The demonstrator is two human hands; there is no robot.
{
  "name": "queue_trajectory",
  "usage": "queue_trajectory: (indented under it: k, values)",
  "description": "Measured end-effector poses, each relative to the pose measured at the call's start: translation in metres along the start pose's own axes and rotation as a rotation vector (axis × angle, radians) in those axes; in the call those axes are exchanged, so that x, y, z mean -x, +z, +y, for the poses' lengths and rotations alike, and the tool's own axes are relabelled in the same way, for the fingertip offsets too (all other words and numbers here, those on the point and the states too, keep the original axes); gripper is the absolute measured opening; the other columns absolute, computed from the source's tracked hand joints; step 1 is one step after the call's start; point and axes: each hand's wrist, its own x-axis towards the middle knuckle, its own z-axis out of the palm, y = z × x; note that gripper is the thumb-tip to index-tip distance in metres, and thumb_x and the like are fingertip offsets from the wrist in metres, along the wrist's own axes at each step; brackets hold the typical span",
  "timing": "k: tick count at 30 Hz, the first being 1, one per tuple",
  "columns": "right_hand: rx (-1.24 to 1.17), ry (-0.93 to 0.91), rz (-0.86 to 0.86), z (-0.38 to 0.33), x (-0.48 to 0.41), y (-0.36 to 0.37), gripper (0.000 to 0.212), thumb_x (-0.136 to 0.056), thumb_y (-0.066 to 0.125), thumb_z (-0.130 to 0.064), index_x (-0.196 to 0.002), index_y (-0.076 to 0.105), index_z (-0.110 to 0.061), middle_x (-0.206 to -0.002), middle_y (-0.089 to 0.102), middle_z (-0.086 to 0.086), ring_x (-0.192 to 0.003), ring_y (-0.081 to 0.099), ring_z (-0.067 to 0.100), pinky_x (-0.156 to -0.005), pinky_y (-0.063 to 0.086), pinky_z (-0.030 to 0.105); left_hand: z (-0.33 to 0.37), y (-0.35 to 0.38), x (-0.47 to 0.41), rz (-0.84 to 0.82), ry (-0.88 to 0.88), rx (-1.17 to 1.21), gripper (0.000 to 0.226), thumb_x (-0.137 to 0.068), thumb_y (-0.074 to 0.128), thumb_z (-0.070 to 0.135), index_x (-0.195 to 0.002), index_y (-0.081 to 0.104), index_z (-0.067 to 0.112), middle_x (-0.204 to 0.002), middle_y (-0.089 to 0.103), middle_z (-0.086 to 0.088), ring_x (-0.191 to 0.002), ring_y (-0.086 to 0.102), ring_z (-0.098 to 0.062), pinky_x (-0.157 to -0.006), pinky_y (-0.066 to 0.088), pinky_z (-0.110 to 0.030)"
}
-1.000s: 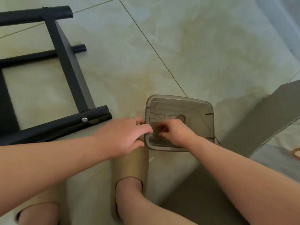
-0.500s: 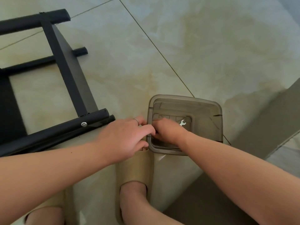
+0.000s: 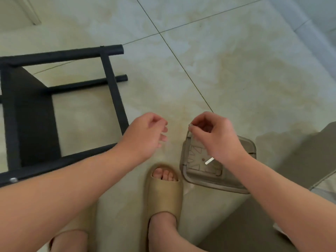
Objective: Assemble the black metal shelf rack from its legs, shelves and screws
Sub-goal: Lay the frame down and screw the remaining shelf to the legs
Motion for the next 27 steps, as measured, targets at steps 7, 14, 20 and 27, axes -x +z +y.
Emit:
queue_trajectory:
  k: [7,14,20,27]
  values:
    - [0.001,-0.224,-0.107,-0.071,0.009,0.053,0.019,-0.086,0.076,-0.011,-0.081,0.071,-0.029,-0.076,0.062,-0.01,-0.064,0.054,0.003,-0.061,0.042,0.012,0.012,-0.062,-0.002,-0.155,-0.367,0.555,0.043,-0.108,0.038,0.036,-0.109,0.067,0.005,-0.101,0.074,-0.01,-0.083,0.076,-0.021,-0.065,0.057,-0.029]
    - [0.005,-0.201,-0.134,-0.074,-0.004,0.084,0.021,-0.09,0.071,-0.015,-0.094,0.074,-0.035,-0.089,0.067,-0.018,-0.08,0.063,0.005,-0.067,0.047,0.016,-0.001,-0.109,-0.009,-0.158,-0.437,0.575,0.026,-0.099,0.04,0.002,-0.101,0.066,0.002,-0.089,0.072,-0.009,-0.073,0.075,-0.017,-0.055,0.055,-0.023]
    - [0.372,-0.411,-0.387,-0.063,-0.018,0.094,0.05,-0.087,0.076,-0.023,-0.134,0.06,-0.029,-0.132,0.057,-0.018,-0.126,0.05,0.003,-0.102,0.041,0.02,-0.018,-0.142,-0.026,-0.132,-0.355,0.54,0.047,-0.094,0.024,-0.017,-0.101,0.064,0.005,-0.106,0.069,-0.011,-0.078,0.075,-0.011,-0.062,0.058,-0.019]
    - [0.748,-0.589,-0.634,-0.071,-0.044,0.101,0.104,-0.075,0.078,-0.058,-0.159,0.021,-0.034,-0.165,0.002,-0.021,-0.153,-0.001,0.003,-0.121,0.008,0.026,-0.039,-0.147,-0.038,-0.173,-0.23,0.253,0.023,-0.104,0.041,0.001,-0.108,0.061,0.012,-0.093,0.074,-0.004,-0.084,0.076,-0.014,-0.066,0.06,-0.023]
